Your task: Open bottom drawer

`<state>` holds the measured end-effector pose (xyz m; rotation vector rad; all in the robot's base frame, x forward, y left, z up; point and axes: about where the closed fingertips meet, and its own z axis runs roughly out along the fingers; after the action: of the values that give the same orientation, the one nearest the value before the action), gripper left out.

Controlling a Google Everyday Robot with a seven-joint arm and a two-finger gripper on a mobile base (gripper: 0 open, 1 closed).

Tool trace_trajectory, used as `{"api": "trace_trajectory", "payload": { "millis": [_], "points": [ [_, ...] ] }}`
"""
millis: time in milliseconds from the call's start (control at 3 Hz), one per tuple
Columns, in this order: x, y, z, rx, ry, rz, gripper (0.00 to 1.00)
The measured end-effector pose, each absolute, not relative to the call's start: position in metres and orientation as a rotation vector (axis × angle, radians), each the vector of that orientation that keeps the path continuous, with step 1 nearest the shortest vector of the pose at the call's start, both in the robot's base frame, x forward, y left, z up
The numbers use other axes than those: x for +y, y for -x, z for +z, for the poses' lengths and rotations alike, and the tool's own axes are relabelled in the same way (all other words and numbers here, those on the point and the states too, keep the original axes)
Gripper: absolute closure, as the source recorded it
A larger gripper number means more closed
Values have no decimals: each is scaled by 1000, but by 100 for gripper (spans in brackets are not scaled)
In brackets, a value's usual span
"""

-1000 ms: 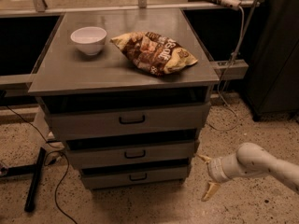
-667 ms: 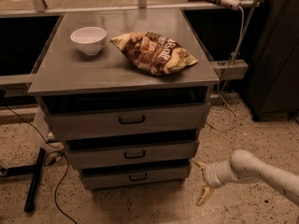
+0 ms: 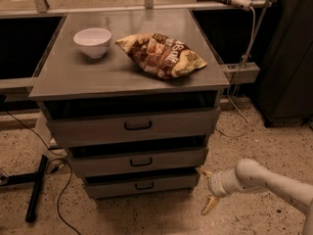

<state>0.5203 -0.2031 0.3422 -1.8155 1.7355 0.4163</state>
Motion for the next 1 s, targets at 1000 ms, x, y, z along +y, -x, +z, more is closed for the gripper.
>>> {"api": "trace_trajectory", "payload": {
  "millis": [1000],
  "points": [
    [-206, -569, 252, 1970, 1604, 250, 0]
  ]
}}
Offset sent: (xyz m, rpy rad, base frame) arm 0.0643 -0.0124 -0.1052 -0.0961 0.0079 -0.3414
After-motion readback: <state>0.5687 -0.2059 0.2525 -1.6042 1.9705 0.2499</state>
